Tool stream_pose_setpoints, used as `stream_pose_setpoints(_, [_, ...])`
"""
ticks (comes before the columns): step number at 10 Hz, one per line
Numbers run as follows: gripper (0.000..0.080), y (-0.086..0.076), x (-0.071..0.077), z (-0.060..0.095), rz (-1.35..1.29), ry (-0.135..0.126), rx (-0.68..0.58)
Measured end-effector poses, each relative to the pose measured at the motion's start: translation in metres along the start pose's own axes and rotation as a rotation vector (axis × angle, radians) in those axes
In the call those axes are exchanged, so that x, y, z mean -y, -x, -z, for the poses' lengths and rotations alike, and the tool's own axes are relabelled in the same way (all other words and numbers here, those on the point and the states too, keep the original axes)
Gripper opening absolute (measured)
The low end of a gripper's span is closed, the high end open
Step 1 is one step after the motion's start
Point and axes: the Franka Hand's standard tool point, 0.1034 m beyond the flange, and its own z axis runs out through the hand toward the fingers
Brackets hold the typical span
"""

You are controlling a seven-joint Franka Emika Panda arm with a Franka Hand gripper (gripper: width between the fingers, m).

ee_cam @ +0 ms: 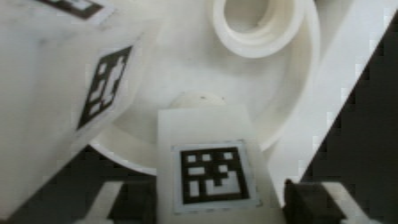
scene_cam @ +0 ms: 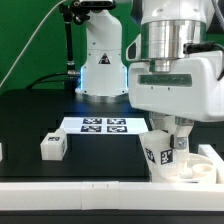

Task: Assemble stool

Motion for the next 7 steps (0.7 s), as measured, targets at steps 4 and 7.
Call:
stream_pose_setpoints(4, [0.0565, -0.006, -0.002, 0.016, 0.211, 0.011, 0.016])
stream_pose_setpoints(7, [0.0645, -0.048, -0.026, 0.052, 0.469, -0.026, 0.031])
